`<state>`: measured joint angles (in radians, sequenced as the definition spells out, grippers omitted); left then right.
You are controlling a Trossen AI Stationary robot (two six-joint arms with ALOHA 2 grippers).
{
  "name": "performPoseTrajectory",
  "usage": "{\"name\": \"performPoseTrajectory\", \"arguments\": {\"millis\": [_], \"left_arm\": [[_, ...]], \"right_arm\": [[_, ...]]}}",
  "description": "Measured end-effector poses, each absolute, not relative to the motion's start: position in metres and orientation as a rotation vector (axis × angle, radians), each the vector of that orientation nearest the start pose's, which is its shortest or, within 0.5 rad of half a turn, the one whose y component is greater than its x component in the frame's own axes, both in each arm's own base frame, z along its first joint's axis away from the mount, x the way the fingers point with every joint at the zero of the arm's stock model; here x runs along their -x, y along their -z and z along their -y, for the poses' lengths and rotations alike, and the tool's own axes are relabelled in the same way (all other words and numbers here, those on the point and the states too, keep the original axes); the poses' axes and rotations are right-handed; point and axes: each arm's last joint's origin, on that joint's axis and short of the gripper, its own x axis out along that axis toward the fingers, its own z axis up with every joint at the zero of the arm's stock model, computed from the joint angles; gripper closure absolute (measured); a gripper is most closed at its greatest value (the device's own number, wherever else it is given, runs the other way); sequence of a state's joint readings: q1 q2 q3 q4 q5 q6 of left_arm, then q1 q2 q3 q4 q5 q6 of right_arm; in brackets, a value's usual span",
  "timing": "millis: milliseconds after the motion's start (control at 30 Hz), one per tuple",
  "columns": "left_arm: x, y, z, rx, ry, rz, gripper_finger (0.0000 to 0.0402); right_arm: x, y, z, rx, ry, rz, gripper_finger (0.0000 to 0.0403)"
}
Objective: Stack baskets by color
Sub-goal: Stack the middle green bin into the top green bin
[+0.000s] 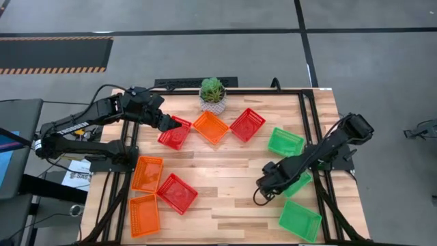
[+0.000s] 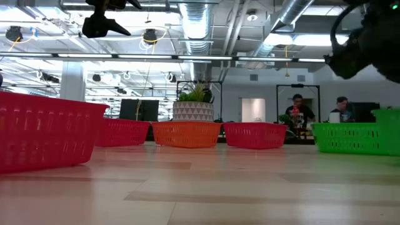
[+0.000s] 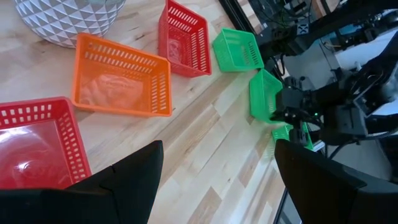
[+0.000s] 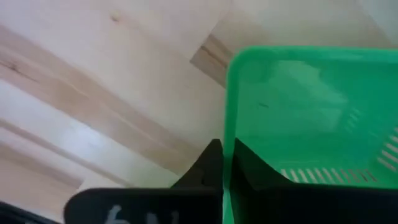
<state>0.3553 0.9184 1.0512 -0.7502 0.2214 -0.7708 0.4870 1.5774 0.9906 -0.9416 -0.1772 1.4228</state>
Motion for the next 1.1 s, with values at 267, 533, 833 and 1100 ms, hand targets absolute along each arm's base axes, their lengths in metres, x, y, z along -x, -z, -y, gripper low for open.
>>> {"name": "performPoseTrajectory", "arguments": {"millis": [267,533,833,1100], "left_arm": [[-0.164,-0.35,-0.054,0.921,-0.355,-0.519,0.0105],[-0.164,-0.35,-0.054,0.922,-0.354,-0.519,0.0105],[-0.164,-0.35,-0.054,0.921,-0.355,-0.519,0.0105],[-0.164,-0.35,-0.054,0.922,-0.355,-0.519,0.0105]], "right_arm": [[-0.23,-0.26,-0.123,-0.976,0.475,-1.432,0.0394],[-0.208,-0.38,-0.092,-1.046,0.381,-0.964,0.0397],[-0.188,-0.392,-0.023,-1.056,1.015,-0.818,0.0399],[-0.229,-0.364,0.012,-1.079,1.233,-0.868,0.04]]}}
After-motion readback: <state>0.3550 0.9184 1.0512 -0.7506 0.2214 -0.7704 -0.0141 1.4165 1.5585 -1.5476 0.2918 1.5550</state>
